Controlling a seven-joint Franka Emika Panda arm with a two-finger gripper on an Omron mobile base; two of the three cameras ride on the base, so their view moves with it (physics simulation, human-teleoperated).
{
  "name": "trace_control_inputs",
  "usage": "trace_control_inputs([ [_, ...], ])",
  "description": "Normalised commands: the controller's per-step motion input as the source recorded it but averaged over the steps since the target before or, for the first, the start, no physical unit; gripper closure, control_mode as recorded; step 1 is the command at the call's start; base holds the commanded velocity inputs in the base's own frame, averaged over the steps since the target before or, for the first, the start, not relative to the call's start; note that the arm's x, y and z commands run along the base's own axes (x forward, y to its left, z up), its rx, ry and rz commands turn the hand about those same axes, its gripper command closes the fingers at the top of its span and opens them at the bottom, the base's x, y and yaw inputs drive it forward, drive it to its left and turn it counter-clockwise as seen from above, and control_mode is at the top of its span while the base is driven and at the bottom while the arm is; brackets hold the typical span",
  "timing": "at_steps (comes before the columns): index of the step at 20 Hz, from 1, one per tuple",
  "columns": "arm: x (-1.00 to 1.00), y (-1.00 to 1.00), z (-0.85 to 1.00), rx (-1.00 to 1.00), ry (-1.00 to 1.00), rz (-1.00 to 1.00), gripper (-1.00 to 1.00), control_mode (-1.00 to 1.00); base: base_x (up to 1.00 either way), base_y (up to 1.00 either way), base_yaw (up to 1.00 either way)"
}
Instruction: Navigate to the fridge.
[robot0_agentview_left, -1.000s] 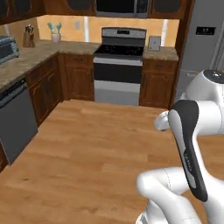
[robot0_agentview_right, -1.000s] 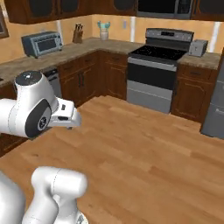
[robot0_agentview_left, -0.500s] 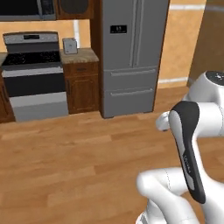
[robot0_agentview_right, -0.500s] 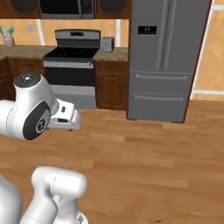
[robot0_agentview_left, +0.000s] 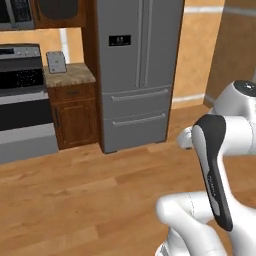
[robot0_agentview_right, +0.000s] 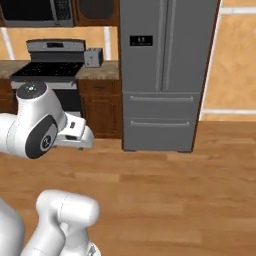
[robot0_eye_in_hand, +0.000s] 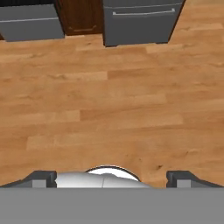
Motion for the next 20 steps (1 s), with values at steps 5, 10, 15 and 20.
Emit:
trace_control_inputs([
  [5, 0.0, 0.0, 0.0, 0.0, 0.0, 0.0, -1.0, 1.0, 1.0, -0.98, 0.0],
  [10, 0.0, 0.0, 0.0, 0.0, 0.0, 0.0, -1.0, 1.0, 1.0, -0.75, 0.01],
  [15, 0.0, 0.0, 0.0, 0.0, 0.0, 0.0, -1.0, 1.0, 1.0, 0.0, 0.0],
  [20, 0.0, 0.0, 0.0, 0.0, 0.0, 0.0, -1.0, 1.0, 1.0, 0.01, 0.05],
])
